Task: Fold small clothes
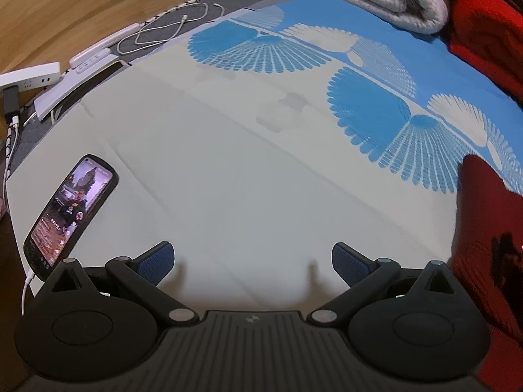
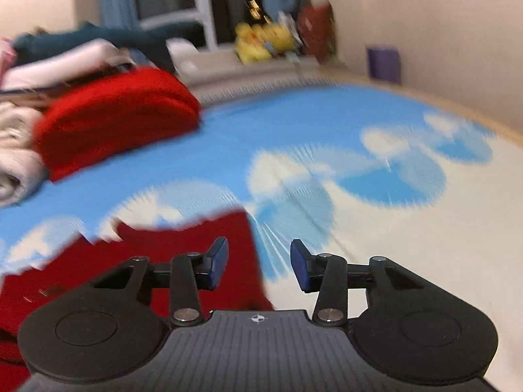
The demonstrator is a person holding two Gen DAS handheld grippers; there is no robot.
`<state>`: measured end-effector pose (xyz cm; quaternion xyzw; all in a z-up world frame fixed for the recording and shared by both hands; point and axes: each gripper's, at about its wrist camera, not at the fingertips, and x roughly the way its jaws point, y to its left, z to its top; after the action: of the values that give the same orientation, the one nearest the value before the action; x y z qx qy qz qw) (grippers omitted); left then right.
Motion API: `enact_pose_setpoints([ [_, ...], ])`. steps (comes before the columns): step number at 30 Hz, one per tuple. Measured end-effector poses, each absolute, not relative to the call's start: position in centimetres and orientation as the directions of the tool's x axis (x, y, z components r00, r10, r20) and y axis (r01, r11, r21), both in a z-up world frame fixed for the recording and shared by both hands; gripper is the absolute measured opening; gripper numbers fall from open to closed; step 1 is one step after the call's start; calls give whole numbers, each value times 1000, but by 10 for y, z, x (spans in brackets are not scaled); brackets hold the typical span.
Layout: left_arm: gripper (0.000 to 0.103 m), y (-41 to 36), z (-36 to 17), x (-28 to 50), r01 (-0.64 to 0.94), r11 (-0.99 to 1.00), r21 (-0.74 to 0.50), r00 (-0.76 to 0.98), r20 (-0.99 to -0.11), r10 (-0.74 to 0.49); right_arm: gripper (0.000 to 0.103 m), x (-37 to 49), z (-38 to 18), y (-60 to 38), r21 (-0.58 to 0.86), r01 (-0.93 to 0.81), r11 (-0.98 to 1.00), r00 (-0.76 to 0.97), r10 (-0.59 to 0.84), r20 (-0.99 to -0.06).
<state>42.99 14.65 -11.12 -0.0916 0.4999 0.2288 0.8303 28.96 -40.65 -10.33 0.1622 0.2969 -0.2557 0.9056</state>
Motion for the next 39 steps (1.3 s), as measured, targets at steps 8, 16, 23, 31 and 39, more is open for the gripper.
enact_pose_setpoints([
  [8,103,118,-110,439,-415,910,20,447,-866,222,44,342,-142,-377,-242,476,845,552,-502,-666],
  [16,102,54,-84,473,-132,969,-211,574,-813,-99,47,332,-125,-391,-105,442,891,636,-394,-664],
  [23,97,-1,-90,500,102,955,-279,480,-827,-293,47,328,-121,-392,-64,428,902,644,-354,-678],
  [31,20,-3,-93,512,50,902,-428,503,-770,-393,47,332,-119,-389,-20,436,900,653,-331,-681],
  [39,27,15,-86,486,139,898,-417,564,-712,-418,47,330,-115,-391,44,444,895,672,-299,-677],
])
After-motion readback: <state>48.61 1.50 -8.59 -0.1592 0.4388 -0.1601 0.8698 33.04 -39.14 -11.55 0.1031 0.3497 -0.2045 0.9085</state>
